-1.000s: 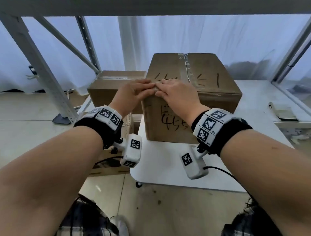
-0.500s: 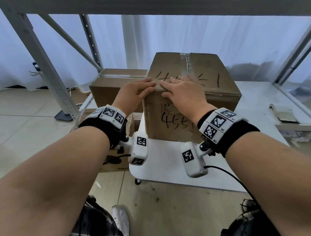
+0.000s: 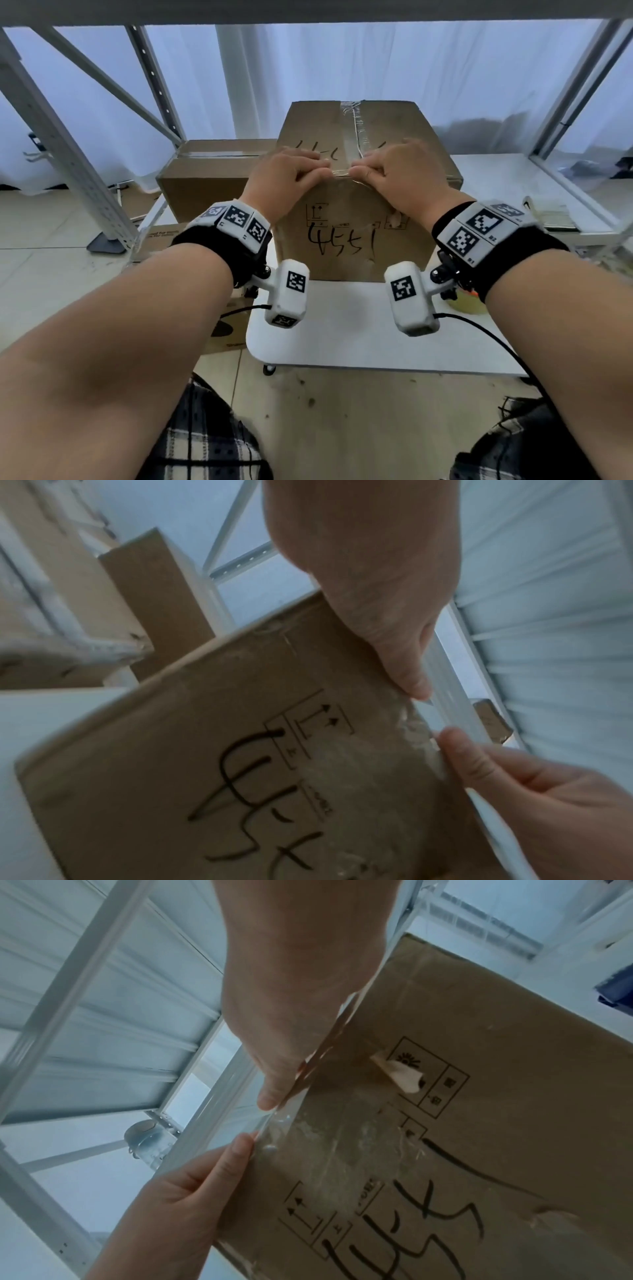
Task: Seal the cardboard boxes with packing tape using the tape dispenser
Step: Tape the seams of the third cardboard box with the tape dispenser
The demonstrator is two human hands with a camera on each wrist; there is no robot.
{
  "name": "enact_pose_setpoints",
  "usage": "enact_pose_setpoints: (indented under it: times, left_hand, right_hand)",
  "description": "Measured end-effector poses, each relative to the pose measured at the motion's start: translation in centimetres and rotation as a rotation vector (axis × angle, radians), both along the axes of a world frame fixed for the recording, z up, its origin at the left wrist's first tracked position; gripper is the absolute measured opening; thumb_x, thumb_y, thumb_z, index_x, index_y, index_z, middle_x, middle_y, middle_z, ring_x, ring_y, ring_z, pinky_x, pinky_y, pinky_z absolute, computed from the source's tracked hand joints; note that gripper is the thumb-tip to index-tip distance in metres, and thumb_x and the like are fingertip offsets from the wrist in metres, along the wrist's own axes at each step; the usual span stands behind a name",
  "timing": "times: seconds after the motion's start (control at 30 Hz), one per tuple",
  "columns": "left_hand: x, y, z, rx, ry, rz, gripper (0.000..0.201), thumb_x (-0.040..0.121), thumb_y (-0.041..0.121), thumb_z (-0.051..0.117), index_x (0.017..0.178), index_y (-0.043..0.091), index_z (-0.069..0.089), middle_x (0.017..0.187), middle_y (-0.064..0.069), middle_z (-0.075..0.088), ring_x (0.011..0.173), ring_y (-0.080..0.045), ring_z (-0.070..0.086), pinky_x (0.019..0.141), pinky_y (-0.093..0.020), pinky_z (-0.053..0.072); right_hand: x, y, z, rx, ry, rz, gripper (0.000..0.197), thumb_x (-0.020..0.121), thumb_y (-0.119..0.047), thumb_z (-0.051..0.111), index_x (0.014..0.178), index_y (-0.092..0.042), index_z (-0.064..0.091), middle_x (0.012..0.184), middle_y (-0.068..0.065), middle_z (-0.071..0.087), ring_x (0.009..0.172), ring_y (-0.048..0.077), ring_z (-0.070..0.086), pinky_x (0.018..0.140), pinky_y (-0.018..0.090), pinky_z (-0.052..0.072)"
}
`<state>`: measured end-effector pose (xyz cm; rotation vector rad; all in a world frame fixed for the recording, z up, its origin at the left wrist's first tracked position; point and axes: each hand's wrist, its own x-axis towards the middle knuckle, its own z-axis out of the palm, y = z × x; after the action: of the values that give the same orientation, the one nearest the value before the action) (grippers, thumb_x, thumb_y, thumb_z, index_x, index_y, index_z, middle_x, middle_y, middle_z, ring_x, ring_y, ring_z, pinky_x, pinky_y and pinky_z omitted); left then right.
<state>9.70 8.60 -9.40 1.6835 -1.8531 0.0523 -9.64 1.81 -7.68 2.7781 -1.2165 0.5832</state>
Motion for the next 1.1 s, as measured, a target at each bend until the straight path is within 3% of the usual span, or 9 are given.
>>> enact_pose_setpoints:
  times: [0.07, 0.17, 0.43, 0.6, 0.7, 0.83, 0.9, 1.0, 1.1]
  left_hand:
    - [0.3, -0.1, -0.3, -0.022, -0.032, -0.016, 0.036, 0.092, 0.047, 0.053, 0.120, 0.028, 0.065, 0.127, 0.008, 0.061, 0.120, -0.014, 0.049, 0.107, -0.042, 0.033]
    - [0.6, -0.2, -0.7, -0.069, -0.075, -0.039, 0.037, 0.092, 0.046, 0.052, 0.121, 0.026, 0.065, 0.125, 0.006, 0.063, 0.119, -0.019, 0.050, 0.104, -0.042, 0.036]
    - [0.5, 0.0, -1.4, -0.072, -0.201, -0.030, 0.041, 0.094, 0.042, 0.050, 0.130, 0.025, 0.057, 0.133, 0.005, 0.057, 0.123, -0.024, 0.048, 0.104, -0.044, 0.035]
    - [-0.1, 0.2, -1.1, 0.055, -0.287, 0.007, 0.047, 0.097, 0.045, 0.043, 0.142, 0.030, 0.041, 0.146, 0.006, 0.043, 0.135, -0.021, 0.032, 0.112, -0.043, 0.022]
    - [-1.0, -0.2, -0.9, 0.034, -0.164, 0.012, 0.041, 0.098, 0.047, 0.038, 0.134, 0.034, 0.052, 0.136, 0.005, 0.051, 0.129, -0.021, 0.038, 0.110, -0.042, 0.026]
    - [-1.5, -0.9, -0.9, -0.034, -0.076, 0.045, 0.036, 0.094, 0.050, 0.046, 0.121, 0.034, 0.063, 0.121, 0.007, 0.058, 0.118, -0.019, 0.044, 0.104, -0.037, 0.029]
    - [-1.3, -1.1, -1.1, -0.065, -0.070, 0.027, 0.034, 0.093, 0.048, 0.051, 0.121, 0.034, 0.064, 0.118, 0.007, 0.059, 0.116, -0.019, 0.045, 0.102, -0.034, 0.026]
    - [-0.7, -1.1, -1.6, -0.069, -0.127, -0.024, 0.035, 0.093, 0.041, 0.054, 0.127, 0.033, 0.060, 0.121, 0.005, 0.058, 0.117, -0.021, 0.045, 0.101, -0.032, 0.023]
    - [-0.2, -1.1, -1.7, -0.061, -0.182, -0.039, 0.038, 0.093, 0.038, 0.054, 0.131, 0.032, 0.056, 0.125, 0.002, 0.056, 0.120, -0.025, 0.044, 0.103, -0.039, 0.025]
  right_hand:
    - [0.0, 0.0, -0.2, 0.022, -0.042, -0.013, 0.042, 0.093, -0.058, 0.042, 0.115, -0.034, 0.068, 0.111, 0.000, 0.070, 0.109, 0.023, 0.059, 0.103, 0.043, 0.035]
    - [0.1, 0.1, -0.5, 0.011, -0.050, -0.018, 0.043, 0.093, -0.057, 0.043, 0.119, -0.032, 0.066, 0.115, 0.000, 0.069, 0.113, 0.023, 0.058, 0.103, 0.042, 0.034]
    - [1.2, 1.0, -1.0, -0.158, 0.109, -0.090, 0.053, 0.094, -0.061, 0.033, 0.116, -0.025, 0.066, 0.112, 0.000, 0.068, 0.107, 0.023, 0.059, 0.098, 0.039, 0.030]
    - [0.7, 1.4, -2.0, -0.164, 0.141, -0.072, 0.052, 0.093, -0.052, 0.046, 0.135, -0.022, 0.050, 0.137, -0.001, 0.055, 0.124, 0.021, 0.050, 0.105, 0.037, 0.024]
    - [0.7, 1.4, -1.5, -0.165, 0.144, -0.057, 0.052, 0.093, -0.052, 0.048, 0.134, -0.021, 0.051, 0.136, 0.001, 0.056, 0.125, 0.022, 0.050, 0.106, 0.037, 0.025]
    - [0.0, 0.5, -0.4, -0.083, 0.086, 0.008, 0.046, 0.097, -0.055, 0.035, 0.122, -0.027, 0.063, 0.117, 0.002, 0.067, 0.110, 0.025, 0.059, 0.102, 0.041, 0.033]
    - [-0.2, 0.0, -0.2, -0.042, 0.038, 0.023, 0.042, 0.096, -0.054, 0.038, 0.120, -0.030, 0.064, 0.112, 0.001, 0.069, 0.107, 0.025, 0.060, 0.101, 0.043, 0.037]
    - [-0.1, -0.5, -0.4, -0.034, 0.043, -0.004, 0.041, 0.094, -0.052, 0.046, 0.126, -0.031, 0.060, 0.119, 0.000, 0.067, 0.112, 0.024, 0.057, 0.100, 0.043, 0.037]
    - [-0.3, 0.0, -0.9, -0.079, 0.122, -0.021, 0.046, 0.094, -0.049, 0.047, 0.136, -0.031, 0.050, 0.135, -0.001, 0.057, 0.124, 0.025, 0.049, 0.104, 0.041, 0.030]
